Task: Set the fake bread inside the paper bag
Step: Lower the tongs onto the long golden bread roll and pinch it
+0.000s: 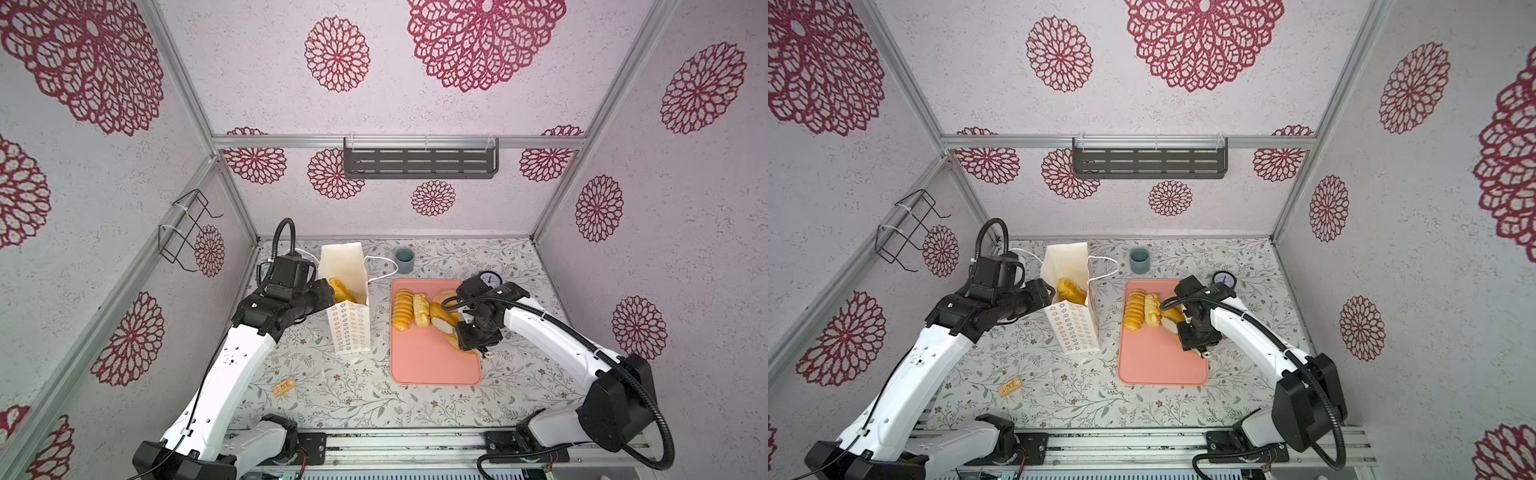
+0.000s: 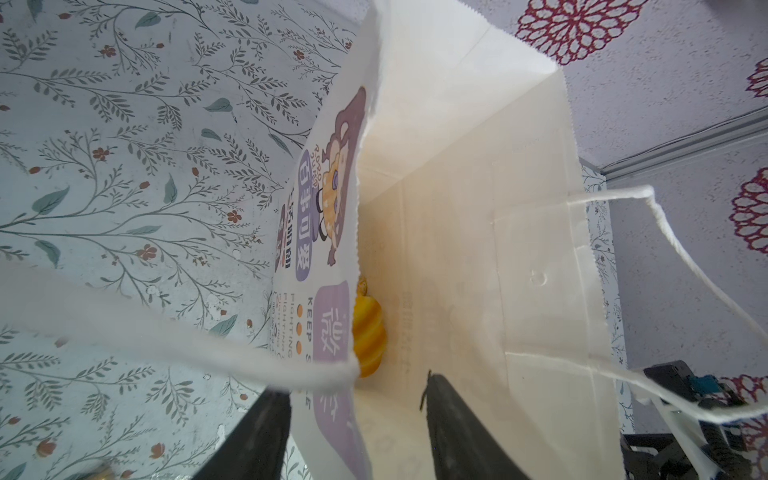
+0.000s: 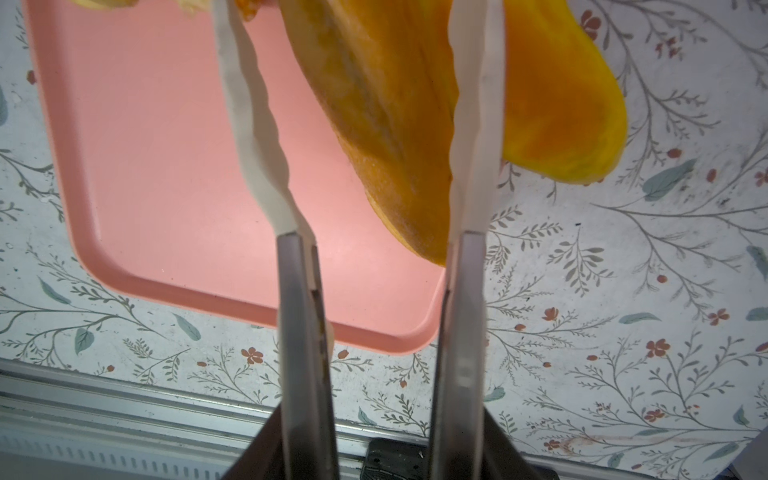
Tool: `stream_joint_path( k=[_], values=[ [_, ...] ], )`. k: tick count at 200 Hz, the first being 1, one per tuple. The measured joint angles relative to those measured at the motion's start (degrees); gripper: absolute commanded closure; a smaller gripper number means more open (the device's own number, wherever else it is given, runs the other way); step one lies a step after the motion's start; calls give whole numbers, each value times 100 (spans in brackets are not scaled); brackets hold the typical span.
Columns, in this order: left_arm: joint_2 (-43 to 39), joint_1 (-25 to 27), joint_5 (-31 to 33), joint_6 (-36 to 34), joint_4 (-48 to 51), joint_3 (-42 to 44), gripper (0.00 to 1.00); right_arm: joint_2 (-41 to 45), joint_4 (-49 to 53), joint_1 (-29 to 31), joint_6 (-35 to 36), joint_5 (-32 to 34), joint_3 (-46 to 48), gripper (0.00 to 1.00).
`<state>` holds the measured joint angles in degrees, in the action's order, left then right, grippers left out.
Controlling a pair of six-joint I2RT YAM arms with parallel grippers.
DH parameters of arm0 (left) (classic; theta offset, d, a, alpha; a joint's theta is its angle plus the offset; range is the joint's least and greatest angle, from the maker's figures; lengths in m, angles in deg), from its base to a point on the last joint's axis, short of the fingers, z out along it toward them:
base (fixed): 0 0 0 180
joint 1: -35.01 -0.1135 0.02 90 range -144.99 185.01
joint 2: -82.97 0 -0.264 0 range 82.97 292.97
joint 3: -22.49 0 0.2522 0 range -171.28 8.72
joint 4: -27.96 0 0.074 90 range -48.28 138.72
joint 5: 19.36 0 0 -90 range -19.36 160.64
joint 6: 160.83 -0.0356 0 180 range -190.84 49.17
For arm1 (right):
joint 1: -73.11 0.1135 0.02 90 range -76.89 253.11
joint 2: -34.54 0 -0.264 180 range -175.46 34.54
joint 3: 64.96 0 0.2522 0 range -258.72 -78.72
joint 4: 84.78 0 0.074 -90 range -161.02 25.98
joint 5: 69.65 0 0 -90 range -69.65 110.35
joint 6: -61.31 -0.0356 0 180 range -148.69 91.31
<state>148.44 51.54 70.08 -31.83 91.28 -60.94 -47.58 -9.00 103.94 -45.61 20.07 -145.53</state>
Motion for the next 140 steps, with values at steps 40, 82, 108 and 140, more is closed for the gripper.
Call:
stream_joint_path(
  k=[40, 82, 108, 140],
  values=[
    [0, 0, -4, 0, 0, 0, 44, -140, -37, 0, 87, 7, -2, 57],
    [2, -4, -7, 0, 0, 0, 44, -323, -22, -4, 129, 20, -85, 64],
    [2, -7, -7, 0, 2, 0, 44, -358, -26, -4, 157, 26, -138, 72],
    [2, -9, -4, 0, 2, -2, 44, -356, -9, -7, 177, 28, -205, 79]
  ],
)
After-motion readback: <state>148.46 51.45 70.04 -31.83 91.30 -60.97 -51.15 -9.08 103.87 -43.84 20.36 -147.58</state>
